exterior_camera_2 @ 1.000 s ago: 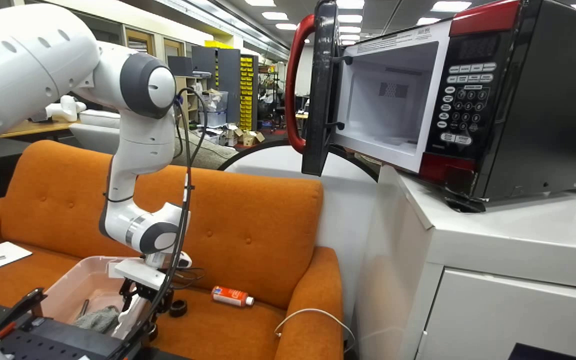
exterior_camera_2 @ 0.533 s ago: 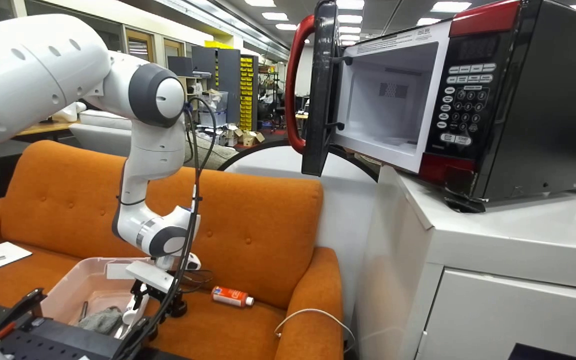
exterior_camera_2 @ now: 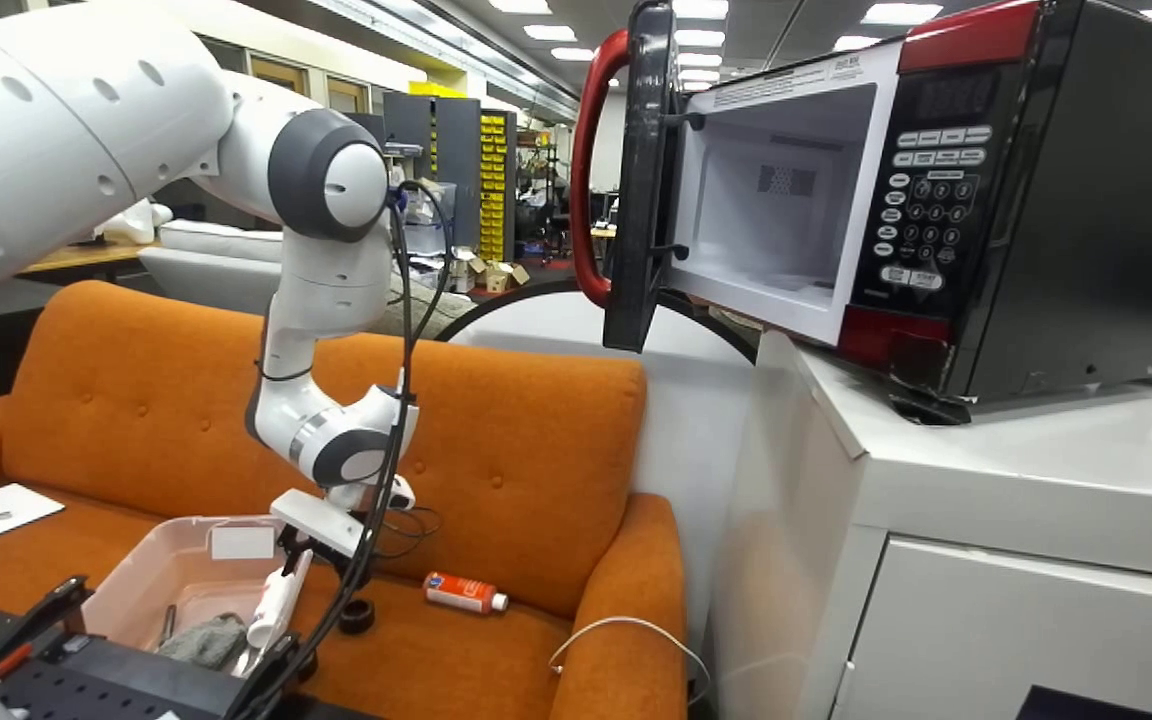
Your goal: Move the clear storage box to the left
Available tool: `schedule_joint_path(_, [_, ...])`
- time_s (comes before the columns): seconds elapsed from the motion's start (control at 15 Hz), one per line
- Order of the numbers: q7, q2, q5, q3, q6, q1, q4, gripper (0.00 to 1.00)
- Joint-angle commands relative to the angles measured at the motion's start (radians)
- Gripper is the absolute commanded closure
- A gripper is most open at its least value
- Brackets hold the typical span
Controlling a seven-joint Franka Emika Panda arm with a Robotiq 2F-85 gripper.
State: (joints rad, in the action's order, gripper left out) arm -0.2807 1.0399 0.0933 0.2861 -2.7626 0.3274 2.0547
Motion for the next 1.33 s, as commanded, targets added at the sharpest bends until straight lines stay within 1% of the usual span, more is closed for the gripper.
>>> schedule_joint_path(0.0, [-0.034,-0.001,0.017,0.015,-0.001,0.036,0.016,0.0])
schedule_joint_path(0.33, [-0.039,0.027,0.016,0.011,0.004,0.05,0.009,0.0])
schedule_joint_path(0.6, [-0.024,0.067,0.023,-0.004,-0.003,0.053,-0.013,0.0])
schedule_joint_path(1.13, [-0.004,0.128,0.014,-0.033,0.004,0.019,-0.055,0.0])
schedule_joint_path(1.27, [-0.005,0.128,0.015,-0.029,0.006,0.022,-0.058,0.0])
